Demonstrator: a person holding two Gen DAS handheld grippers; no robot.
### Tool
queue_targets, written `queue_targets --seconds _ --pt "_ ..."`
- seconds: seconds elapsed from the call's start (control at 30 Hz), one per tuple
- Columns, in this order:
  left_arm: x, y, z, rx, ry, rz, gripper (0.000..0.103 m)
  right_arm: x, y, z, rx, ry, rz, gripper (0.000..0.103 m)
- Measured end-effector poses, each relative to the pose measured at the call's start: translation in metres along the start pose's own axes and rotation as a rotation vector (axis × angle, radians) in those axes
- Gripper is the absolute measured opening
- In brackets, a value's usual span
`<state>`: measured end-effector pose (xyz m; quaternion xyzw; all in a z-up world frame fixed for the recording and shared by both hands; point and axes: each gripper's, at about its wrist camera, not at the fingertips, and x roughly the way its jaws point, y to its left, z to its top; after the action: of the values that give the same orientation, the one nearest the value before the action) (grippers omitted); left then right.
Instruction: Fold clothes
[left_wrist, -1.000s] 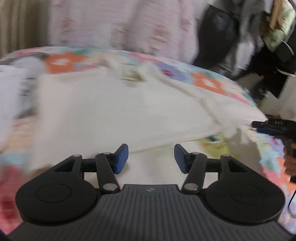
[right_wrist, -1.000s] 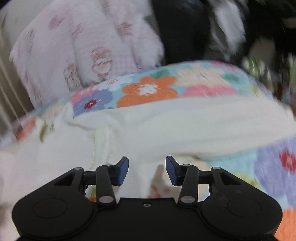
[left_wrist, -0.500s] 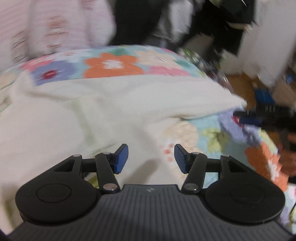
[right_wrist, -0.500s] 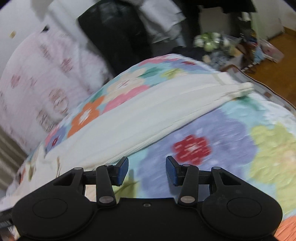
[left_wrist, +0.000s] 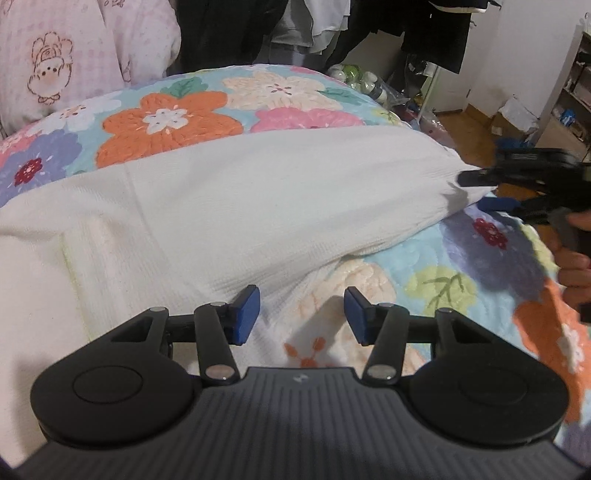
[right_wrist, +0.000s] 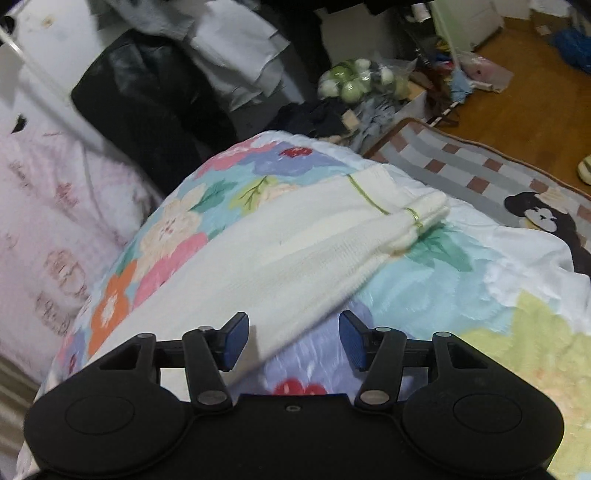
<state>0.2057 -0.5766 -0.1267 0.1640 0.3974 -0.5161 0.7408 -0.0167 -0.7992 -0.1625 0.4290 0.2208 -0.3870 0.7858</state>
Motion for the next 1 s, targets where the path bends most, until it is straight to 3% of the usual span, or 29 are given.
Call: queue_targets --seconds 0.07,0.1,0.13,0.17,0.2,0.27,0.33,0.43,0.53,0.7,0.77,0.83,0.87,0.93,1.0 --pt "-0.019 0.012 -0.001 -0.026 -0.034 -0.031 0.050 0.004 0.017 0.000 -0.099 -0.017 -0.062 0.056" --pt "-0.027 0.018 -0.001 -0.040 -0.052 -0.046 0.050 0.007 0.028 0.000 -0.178 -0.016 -0.100 0.034" --pt "-0.036 0.028 -0.002 -0.079 -0.065 -0.055 0.050 0.010 0.039 -0.001 -0.258 -0.013 -0.138 0.019" --pt "-0.040 0.037 -0.005 -0.116 -0.070 -0.060 0.050 0.009 0.050 -0.002 -0.324 -0.032 -0.182 0.007" --pt "-0.044 0.046 -0.008 -0.154 -0.075 -0.065 0.050 0.009 0.061 -0.004 -0.387 -0.056 -0.228 0.005" --pt "-0.050 0.066 -0.015 -0.222 -0.073 -0.073 0.048 -0.002 0.090 -0.009 -0.467 -0.149 -0.256 0.005" --pt "-0.064 0.088 -0.022 -0.298 -0.108 -0.099 0.041 -0.014 0.120 -0.015 -0.517 -0.214 -0.219 0.005" --pt "-0.097 0.124 -0.026 -0.422 -0.197 -0.079 0.041 -0.040 0.180 -0.028 -0.550 -0.260 -0.056 0.005" --pt "-0.139 0.156 -0.031 -0.438 -0.271 -0.012 0.041 -0.069 0.242 -0.054 -0.619 -0.268 0.134 0.005" --pt "-0.214 0.213 -0.067 -0.570 -0.397 0.075 0.042 -0.112 0.341 -0.127 -0.801 -0.202 0.465 0.005" --pt "-0.229 0.232 -0.085 -0.609 -0.404 0.128 0.044 -0.108 0.367 -0.166 -0.860 -0.079 0.582 0.005" --pt "-0.239 0.249 -0.105 -0.643 -0.390 0.179 0.044 -0.097 0.387 -0.209 -0.963 0.065 0.623 0.005" --pt "-0.240 0.256 -0.115 -0.657 -0.373 0.204 0.044 -0.093 0.390 -0.231 -1.025 0.097 0.610 0.007" --pt "-0.236 0.264 -0.133 -0.677 -0.314 0.229 0.044 -0.088 0.389 -0.268 -1.130 0.130 0.584 0.018" --pt "-0.233 0.267 -0.146 -0.662 -0.269 0.242 0.044 -0.092 0.373 -0.285 -1.154 0.122 0.583 0.046"
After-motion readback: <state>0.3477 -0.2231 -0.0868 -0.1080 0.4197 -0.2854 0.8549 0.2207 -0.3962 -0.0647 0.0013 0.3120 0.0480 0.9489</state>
